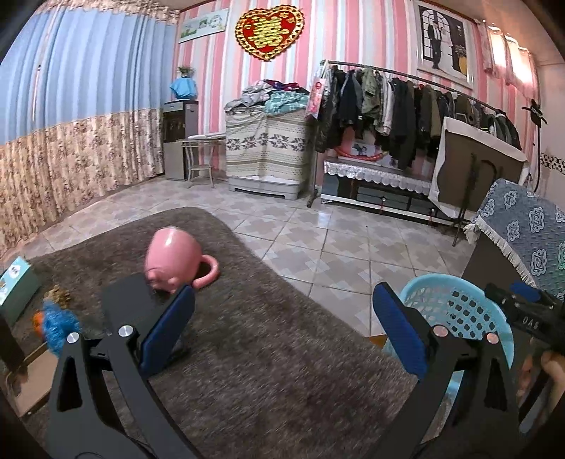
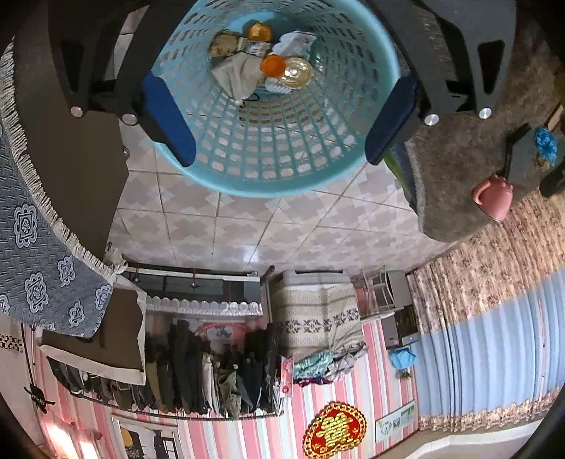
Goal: Collect trash
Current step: 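Move both tools back to the carpet toward the black bin and blue bag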
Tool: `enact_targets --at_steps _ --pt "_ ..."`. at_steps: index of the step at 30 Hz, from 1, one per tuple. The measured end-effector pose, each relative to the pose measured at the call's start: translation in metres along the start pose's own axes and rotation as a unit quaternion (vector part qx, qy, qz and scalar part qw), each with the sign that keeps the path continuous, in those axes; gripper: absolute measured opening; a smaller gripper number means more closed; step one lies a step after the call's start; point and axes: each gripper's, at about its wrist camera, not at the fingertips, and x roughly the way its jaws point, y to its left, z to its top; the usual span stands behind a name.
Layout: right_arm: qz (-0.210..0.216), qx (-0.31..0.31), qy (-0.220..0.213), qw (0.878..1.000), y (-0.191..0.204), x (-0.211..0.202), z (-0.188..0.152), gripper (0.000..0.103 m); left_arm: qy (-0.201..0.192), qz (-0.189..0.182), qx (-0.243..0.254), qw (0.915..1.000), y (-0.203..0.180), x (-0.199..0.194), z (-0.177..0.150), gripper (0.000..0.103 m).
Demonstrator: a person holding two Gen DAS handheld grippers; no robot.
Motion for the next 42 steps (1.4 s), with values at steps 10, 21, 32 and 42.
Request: enact_targets --at_steps 10,21,32,42 --pt "0.030 -0.027 -0.016 0.999 0.058 -0.018 0.002 0.097 -0.013 0.046 -0.029 0.9984 0.064 -0.050 -0.012 0.098" --pt "0.073 -0.086 -0.009 0.994 0.142 -0.017 -0.015 0.098 -0.005 0.159 -0.082 0.9838 0.175 -0.090 -0.046 0.098" --pt "0.164 -0.161 -0.012 0.973 0.247 -0.017 -0.021 0.098 0.018 0.256 -0.118 0.9592 0.279 -0.092 -0.068 0.098" --pt "0.200 -0.223 0.017 0.954 0.311 -0.001 -0.052 0.098 0.048 0.269 -0.138 0.9521 0.334 -0.065 -0.077 0.097"
